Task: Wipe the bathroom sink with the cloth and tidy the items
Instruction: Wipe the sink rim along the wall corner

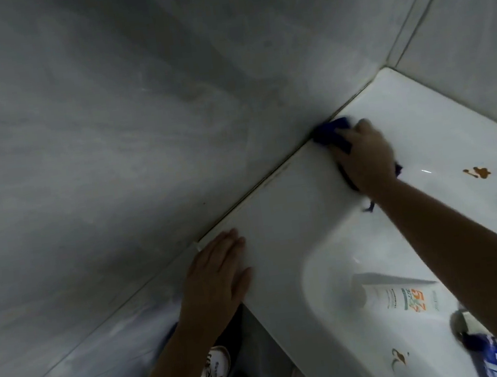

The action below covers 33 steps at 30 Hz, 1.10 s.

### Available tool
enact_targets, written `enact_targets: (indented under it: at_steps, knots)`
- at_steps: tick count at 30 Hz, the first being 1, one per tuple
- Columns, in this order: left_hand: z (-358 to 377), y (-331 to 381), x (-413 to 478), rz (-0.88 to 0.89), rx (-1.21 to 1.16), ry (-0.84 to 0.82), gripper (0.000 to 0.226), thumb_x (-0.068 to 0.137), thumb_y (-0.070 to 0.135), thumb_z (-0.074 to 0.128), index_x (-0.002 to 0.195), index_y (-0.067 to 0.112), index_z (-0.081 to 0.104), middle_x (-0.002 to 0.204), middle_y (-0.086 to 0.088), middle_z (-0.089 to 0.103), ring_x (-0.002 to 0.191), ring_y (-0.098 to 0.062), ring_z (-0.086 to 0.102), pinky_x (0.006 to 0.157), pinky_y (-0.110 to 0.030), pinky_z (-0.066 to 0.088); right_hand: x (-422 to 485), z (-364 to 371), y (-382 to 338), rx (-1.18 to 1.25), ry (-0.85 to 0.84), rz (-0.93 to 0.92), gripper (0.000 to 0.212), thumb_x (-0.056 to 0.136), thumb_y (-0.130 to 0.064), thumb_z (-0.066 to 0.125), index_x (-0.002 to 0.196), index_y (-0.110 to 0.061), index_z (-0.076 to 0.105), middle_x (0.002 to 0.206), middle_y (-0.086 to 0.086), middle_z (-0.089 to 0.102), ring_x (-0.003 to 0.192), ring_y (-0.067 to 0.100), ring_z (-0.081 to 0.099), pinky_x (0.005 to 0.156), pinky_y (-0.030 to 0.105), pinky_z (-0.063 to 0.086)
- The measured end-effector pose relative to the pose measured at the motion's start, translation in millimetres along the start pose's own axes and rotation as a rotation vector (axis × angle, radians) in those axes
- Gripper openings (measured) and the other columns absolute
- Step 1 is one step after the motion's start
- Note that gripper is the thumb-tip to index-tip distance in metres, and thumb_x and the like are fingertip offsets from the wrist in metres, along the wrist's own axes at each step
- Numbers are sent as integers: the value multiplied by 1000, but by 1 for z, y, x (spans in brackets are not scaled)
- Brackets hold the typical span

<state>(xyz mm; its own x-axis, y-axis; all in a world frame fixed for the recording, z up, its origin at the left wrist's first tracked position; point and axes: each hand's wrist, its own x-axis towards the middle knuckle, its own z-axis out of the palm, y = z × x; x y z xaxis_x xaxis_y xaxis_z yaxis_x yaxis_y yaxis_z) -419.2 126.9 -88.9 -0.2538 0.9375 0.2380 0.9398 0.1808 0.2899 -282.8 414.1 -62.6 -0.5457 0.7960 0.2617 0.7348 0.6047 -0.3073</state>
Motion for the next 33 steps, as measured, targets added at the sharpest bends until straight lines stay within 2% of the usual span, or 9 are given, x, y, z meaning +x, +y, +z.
enact_targets:
  at_steps: [3,8,10,14,20,22,26,30,33]
  knots:
    - [-2,1,0,30,16,3,52,98,41,30,118,4,61,126,-12,58,119,-21,46,97,-33,37,-7,1,-7,6,23,99,35,89,-25,54,119,-8,59,103,22,54,88,38,53,69,36,39]
    - [-3,16,19,10,40,40,53,97,44,32,117,5,61,124,-13,59,116,-23,46,96,-35,36,-61,-2,-29,167,-199,-487,40,80,-34,45,101,-8,67,79,16,58,59,29,55,54,26,35]
    - [1,24,33,50,25,51,51,98,43,32,117,5,60,124,-14,59,116,-24,46,95,-37,38,-25,-9,8,90,-113,-352,42,82,-35,45,105,-6,67,82,20,57,66,35,57,56,31,42]
    - [14,39,60,82,14,30,48,97,41,33,116,7,60,125,-12,59,115,-23,49,90,-39,48,26,-18,66,-28,57,257,39,92,-30,48,124,-9,55,110,21,51,93,38,50,76,40,41]
    - [34,64,119,191,-26,17,44,89,36,47,117,5,61,123,-14,59,114,-23,49,93,-34,40,-30,-9,24,123,-100,-324,39,79,-33,50,101,-5,67,78,16,57,61,30,54,51,28,40]
    - [40,69,139,235,-39,12,43,89,35,47,116,6,61,124,-13,59,115,-24,49,94,-34,40,0,-15,50,63,-81,-252,36,80,-29,55,104,-5,66,84,18,58,68,33,57,55,31,41]
    - [51,76,175,239,-121,1,43,88,35,47,115,5,62,124,-14,58,115,-25,50,94,-36,44,36,-20,92,-47,42,287,37,91,-28,52,124,-11,55,119,17,52,102,36,49,79,39,41]
    - [65,82,198,307,-138,-67,46,88,36,47,119,4,59,126,-15,57,118,-25,47,95,-38,45,-14,-22,77,15,13,21,34,78,-19,69,109,-6,63,89,16,58,71,32,56,61,29,37]
    - [71,81,203,321,-140,-89,46,88,36,47,120,5,60,129,-14,55,119,-25,48,97,-37,43,24,-23,90,-30,-15,15,32,75,-21,62,102,-3,66,86,20,60,68,36,58,57,33,43]
